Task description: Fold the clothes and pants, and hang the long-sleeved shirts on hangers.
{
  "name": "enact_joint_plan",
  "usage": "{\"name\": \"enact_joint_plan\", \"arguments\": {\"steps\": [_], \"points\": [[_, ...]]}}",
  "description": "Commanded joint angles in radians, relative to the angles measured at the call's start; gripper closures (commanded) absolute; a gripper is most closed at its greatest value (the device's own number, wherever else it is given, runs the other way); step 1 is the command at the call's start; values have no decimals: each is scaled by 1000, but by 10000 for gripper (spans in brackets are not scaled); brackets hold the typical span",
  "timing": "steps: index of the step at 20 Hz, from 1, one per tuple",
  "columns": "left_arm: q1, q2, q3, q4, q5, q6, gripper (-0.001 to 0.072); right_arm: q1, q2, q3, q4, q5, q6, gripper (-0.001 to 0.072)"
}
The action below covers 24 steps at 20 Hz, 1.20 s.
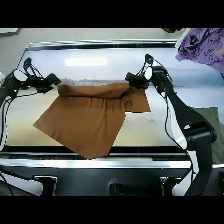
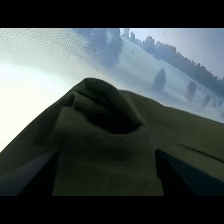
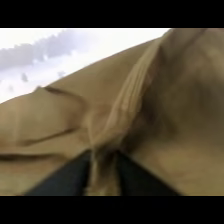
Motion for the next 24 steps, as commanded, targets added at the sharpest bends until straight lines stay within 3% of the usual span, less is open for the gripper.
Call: {"name": "enact_joint_plan", "arguments": {"steps": [1, 2, 8, 10, 12, 24], "points": [[52, 31, 78, 1, -208, -11, -5, -45, 63, 18, -9, 70, -15, 260], [79, 66, 84, 21, -251, -12, -5, -90, 87, 26, 23, 113, -50, 215], [216, 265, 62, 79, -427, -12, -5, -451, 40, 26, 386, 374, -357, 214], [227, 296, 49, 83, -462, -12, -5, -481, -36, 21, 489, 433, -432, 214], [227, 309, 39, 82, -476, -12, -4, -472, -99, 21, 493, 484, -489, 215], [208, 295, 38, 82, -480, 7, -4, -352, -238, 18, 477, 478, -532, 241]]}}
